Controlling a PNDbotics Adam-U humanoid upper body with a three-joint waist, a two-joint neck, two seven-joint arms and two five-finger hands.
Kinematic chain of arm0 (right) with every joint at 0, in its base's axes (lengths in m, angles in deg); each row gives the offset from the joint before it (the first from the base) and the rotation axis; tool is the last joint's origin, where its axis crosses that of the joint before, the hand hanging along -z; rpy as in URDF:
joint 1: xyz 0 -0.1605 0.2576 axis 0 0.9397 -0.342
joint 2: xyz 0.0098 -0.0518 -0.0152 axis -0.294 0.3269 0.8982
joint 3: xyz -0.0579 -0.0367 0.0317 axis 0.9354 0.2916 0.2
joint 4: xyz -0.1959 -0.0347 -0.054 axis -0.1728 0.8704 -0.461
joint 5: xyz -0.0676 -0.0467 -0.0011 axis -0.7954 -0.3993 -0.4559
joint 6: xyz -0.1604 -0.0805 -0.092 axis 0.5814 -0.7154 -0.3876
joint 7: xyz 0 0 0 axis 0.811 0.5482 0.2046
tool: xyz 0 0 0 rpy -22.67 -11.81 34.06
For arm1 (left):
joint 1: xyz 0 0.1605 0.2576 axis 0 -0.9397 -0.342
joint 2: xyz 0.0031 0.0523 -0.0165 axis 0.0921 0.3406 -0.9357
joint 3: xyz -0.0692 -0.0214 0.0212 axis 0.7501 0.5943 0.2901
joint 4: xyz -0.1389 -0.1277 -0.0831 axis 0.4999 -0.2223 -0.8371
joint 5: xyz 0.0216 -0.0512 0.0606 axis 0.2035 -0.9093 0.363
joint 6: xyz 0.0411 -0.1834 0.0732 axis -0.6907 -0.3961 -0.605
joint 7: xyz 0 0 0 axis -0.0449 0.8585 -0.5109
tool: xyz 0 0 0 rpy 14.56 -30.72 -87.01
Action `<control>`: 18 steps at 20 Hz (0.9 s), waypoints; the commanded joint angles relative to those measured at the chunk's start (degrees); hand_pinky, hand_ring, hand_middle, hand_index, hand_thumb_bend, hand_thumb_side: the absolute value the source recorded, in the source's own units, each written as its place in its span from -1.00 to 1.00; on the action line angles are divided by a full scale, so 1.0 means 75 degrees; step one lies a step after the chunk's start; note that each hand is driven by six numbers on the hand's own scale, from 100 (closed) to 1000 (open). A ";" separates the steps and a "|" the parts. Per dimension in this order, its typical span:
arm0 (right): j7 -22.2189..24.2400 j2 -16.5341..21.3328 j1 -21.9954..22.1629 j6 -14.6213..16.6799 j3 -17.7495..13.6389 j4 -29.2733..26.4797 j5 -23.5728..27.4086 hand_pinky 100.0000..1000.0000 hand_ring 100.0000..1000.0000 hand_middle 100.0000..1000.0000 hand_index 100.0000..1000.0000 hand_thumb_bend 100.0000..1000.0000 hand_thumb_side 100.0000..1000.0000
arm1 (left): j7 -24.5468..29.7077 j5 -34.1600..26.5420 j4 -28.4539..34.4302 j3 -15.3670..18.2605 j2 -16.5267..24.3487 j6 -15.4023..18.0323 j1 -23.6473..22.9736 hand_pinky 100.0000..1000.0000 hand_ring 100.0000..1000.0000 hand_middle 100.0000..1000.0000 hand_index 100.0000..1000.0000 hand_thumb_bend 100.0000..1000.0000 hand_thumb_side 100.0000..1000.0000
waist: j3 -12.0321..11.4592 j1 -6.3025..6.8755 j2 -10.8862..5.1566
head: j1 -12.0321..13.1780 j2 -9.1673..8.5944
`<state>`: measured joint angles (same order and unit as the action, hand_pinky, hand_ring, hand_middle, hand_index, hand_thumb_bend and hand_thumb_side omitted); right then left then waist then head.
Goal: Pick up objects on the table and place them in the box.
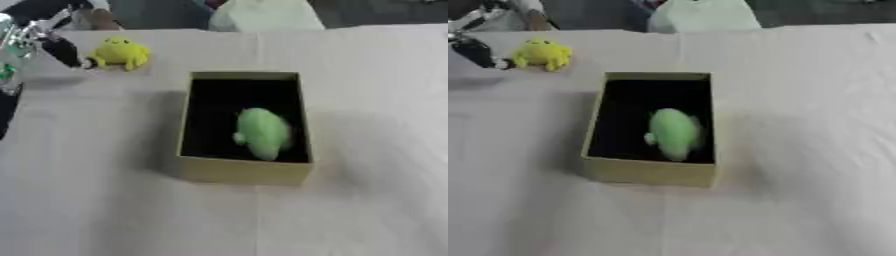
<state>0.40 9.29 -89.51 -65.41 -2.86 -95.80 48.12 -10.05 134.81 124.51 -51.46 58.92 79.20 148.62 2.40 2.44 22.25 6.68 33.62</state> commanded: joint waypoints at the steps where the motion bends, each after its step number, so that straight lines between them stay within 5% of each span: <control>1: 0.0030 0.0295 -0.0066 0.0012 -0.0044 -0.0121 0.0017 0.45 0.35 0.26 0.49 -0.82 0.99 | -0.0022 -0.0032 0.0045 0.0107 0.0210 0.0012 0.0184 0.78 0.82 0.82 0.90 0.03 -0.92 | 0.0008 -0.0015 -0.0152 | 0.0049 -0.0120; 4: 0.0056 0.0321 -0.0133 0.0027 -0.0018 -0.0121 0.0017 0.45 0.35 0.26 0.49 -0.82 0.99 | -0.0006 -0.0050 -0.0095 0.0178 0.0183 -0.0060 0.0376 0.77 0.81 0.82 0.89 -0.07 -0.96 | 0.0116 0.0012 0.0018 | 0.0168 -0.0317; 18: 0.0097 0.0348 -0.0221 0.0065 -0.0010 -0.0121 0.0019 0.45 0.35 0.26 0.49 -0.81 0.99 | -0.0120 0.0073 -0.0424 0.0279 0.0246 -0.0014 0.0609 0.76 0.81 0.83 0.88 -0.28 -1.00 | 0.0295 0.0012 0.0288 | 0.0350 -0.0540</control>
<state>1.00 9.80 -90.60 -65.02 -2.52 -95.80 48.12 -10.63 135.04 121.02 -50.07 58.71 79.17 151.79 4.61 2.70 25.71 8.98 30.21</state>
